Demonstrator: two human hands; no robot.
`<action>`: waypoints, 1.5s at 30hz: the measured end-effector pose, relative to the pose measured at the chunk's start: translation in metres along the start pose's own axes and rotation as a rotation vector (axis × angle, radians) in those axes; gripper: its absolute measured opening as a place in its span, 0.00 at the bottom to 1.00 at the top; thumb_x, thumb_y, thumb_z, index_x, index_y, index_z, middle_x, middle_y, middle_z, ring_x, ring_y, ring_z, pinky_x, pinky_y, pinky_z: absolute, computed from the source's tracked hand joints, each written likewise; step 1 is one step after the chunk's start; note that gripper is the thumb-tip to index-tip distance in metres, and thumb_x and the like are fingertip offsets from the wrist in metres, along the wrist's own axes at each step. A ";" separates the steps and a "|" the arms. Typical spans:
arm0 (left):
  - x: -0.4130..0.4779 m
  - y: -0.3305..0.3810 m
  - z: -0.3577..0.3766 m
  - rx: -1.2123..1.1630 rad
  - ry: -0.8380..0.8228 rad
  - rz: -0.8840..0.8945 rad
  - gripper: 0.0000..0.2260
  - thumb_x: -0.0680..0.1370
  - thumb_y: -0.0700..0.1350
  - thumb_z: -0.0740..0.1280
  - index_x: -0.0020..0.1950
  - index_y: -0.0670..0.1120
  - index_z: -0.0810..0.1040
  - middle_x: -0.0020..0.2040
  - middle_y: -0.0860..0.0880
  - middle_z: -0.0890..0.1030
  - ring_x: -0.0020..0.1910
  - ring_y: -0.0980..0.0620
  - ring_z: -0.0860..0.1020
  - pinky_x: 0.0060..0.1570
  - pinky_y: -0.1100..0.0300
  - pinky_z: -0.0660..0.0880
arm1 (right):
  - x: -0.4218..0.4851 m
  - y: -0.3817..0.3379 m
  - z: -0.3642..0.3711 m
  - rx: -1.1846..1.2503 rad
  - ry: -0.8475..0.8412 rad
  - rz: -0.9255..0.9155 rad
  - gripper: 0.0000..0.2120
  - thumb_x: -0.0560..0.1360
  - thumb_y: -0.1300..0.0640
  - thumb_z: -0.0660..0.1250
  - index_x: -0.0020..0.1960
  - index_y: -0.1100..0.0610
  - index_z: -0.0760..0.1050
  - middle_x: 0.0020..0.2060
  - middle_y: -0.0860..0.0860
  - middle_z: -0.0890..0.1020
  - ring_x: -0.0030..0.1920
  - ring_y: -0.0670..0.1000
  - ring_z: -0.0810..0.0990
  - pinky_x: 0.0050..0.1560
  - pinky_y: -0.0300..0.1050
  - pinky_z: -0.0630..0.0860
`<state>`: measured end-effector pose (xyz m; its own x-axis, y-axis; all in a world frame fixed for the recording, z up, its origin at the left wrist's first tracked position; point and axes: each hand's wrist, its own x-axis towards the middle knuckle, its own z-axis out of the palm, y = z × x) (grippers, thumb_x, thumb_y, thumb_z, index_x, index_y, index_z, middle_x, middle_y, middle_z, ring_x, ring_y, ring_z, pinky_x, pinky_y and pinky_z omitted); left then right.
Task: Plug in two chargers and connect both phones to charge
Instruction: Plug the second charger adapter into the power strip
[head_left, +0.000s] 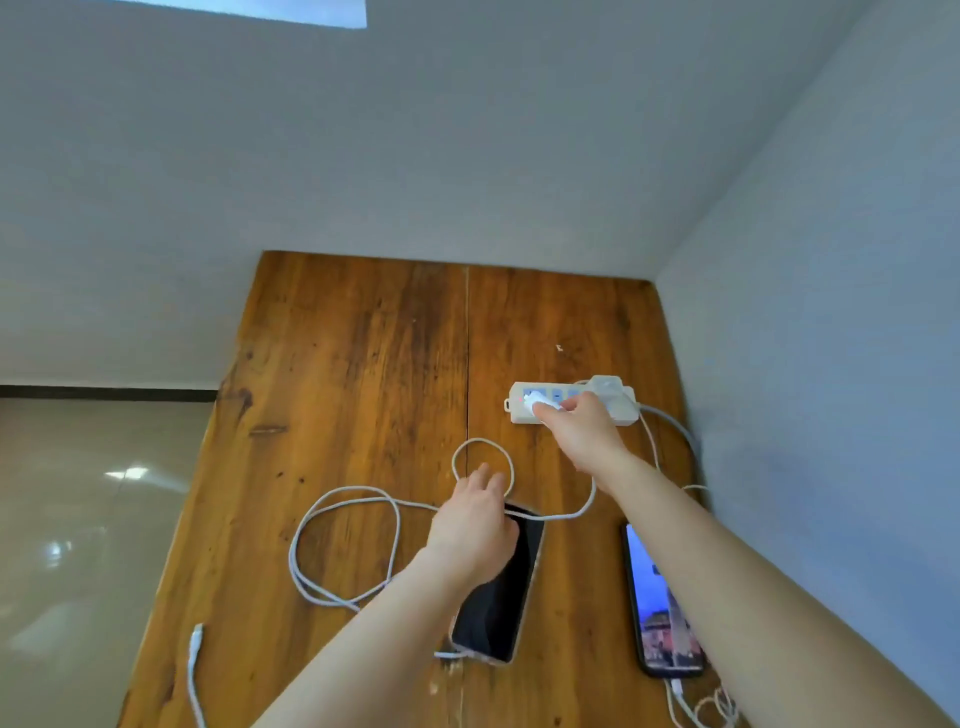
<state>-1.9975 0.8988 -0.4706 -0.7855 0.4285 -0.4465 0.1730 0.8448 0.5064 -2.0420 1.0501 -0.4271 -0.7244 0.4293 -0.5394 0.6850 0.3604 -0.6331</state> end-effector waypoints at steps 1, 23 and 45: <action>0.013 0.010 0.004 -0.004 0.028 -0.007 0.27 0.78 0.46 0.61 0.76 0.47 0.57 0.78 0.45 0.56 0.76 0.44 0.56 0.68 0.50 0.66 | 0.013 -0.003 -0.005 -0.054 0.011 -0.014 0.22 0.75 0.47 0.64 0.63 0.58 0.66 0.55 0.53 0.75 0.48 0.50 0.74 0.45 0.45 0.72; 0.094 0.049 0.014 0.401 -0.022 0.045 0.34 0.78 0.39 0.65 0.77 0.40 0.46 0.78 0.40 0.46 0.77 0.41 0.45 0.70 0.48 0.62 | 0.122 -0.041 -0.031 -0.508 -0.140 -0.108 0.09 0.71 0.54 0.69 0.44 0.57 0.70 0.32 0.50 0.75 0.32 0.49 0.77 0.34 0.40 0.74; 0.098 0.052 0.014 0.489 -0.086 0.035 0.33 0.77 0.44 0.65 0.77 0.39 0.51 0.78 0.38 0.48 0.77 0.40 0.47 0.67 0.49 0.67 | 0.104 -0.029 -0.028 -0.483 -0.261 -0.246 0.13 0.76 0.51 0.66 0.51 0.60 0.80 0.37 0.55 0.83 0.28 0.48 0.81 0.33 0.35 0.76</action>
<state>-2.0569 0.9893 -0.4978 -0.7258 0.4670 -0.5051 0.4730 0.8719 0.1265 -2.1345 1.1072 -0.4493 -0.8190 0.0900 -0.5667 0.4085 0.7850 -0.4657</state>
